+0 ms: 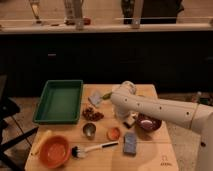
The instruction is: Place eraser in metal cup
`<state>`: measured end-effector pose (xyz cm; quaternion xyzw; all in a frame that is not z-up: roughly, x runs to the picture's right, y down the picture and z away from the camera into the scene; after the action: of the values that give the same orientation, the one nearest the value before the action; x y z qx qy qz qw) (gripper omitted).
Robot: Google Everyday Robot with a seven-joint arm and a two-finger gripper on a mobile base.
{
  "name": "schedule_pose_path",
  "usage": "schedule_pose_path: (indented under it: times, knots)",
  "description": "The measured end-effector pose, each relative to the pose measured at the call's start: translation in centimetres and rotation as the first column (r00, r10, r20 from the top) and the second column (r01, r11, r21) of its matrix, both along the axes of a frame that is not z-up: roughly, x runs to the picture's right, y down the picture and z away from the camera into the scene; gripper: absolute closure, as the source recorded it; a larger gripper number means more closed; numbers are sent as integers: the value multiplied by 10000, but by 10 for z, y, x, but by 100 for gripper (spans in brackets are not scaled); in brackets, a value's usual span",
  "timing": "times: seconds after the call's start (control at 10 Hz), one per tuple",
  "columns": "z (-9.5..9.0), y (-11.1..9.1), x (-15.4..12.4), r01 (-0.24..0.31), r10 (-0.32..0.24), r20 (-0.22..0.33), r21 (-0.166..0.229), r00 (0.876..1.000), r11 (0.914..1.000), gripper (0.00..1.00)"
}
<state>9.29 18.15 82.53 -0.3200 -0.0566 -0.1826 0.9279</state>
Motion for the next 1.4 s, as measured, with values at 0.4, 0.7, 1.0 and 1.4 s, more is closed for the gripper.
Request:
schedule_pose_path:
  times: [0.4,0.7,1.0,1.4]
  knots:
    - [-1,-13,2,-610,612,-688,51,9958,9981,20]
    - [6,-18,7,-1422,1400,-1676,-15,9759,9898,20]
    - [16,-15,19,-2235,2220,-2399,212,9451,9745,20]
    - [27,-10,37,-3203,3336,-2478,935,9096,9427,20]
